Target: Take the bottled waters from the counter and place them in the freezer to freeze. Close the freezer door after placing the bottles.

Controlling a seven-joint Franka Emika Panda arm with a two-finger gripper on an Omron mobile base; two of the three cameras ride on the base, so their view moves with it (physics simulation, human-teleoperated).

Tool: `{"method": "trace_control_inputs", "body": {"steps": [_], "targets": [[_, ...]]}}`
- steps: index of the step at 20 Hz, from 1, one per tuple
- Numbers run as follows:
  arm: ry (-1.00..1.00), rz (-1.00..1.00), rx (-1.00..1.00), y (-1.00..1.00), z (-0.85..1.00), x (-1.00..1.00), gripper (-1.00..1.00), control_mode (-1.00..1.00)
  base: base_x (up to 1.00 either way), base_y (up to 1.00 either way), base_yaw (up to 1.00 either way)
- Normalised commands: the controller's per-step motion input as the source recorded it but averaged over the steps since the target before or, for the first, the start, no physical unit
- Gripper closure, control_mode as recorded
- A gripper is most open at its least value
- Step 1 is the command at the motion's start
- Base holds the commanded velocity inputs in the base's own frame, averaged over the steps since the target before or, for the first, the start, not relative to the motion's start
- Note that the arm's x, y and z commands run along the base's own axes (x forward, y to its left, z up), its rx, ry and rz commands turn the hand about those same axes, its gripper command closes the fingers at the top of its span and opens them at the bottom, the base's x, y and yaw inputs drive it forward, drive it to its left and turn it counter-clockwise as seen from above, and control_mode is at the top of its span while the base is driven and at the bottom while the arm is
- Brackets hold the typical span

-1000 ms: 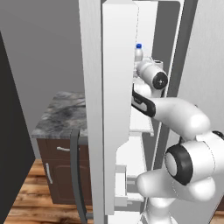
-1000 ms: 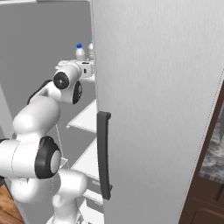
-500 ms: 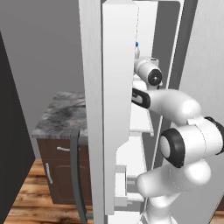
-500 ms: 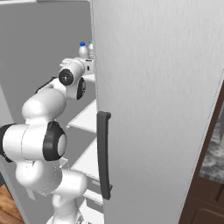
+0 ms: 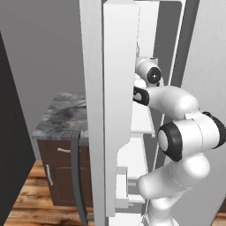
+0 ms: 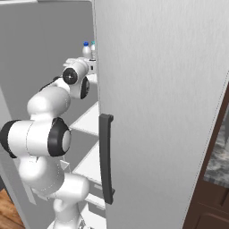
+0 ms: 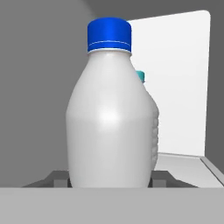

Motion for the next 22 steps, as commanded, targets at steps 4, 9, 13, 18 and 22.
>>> {"method": "trace_control_inputs", "body": {"steps": [4, 9, 13, 18, 22], "targets": [[0.00, -0.01, 0.00, -0.01, -0.31, 0.01, 1.00, -1.00, 0.00, 0.00, 0.00], [0.00, 0.00, 0.01, -0.03, -0.31, 0.00, 1.00, -1.00, 0.00, 0.00, 0.00], [0.00, 0.00, 0.00, -0.02, -0.37, 0.00, 1.00, -1.00, 0.00, 0.00, 0.00], [0.11, -0.02, 0.00, 0.00, -0.36, 0.00, 1.00, -1.00, 0.00, 0.00, 0.00], [0.19, -0.03, -0.06, 0.00, -0.46, 0.00, 1.00, -1.00, 0.00, 0.00, 0.00]]}}
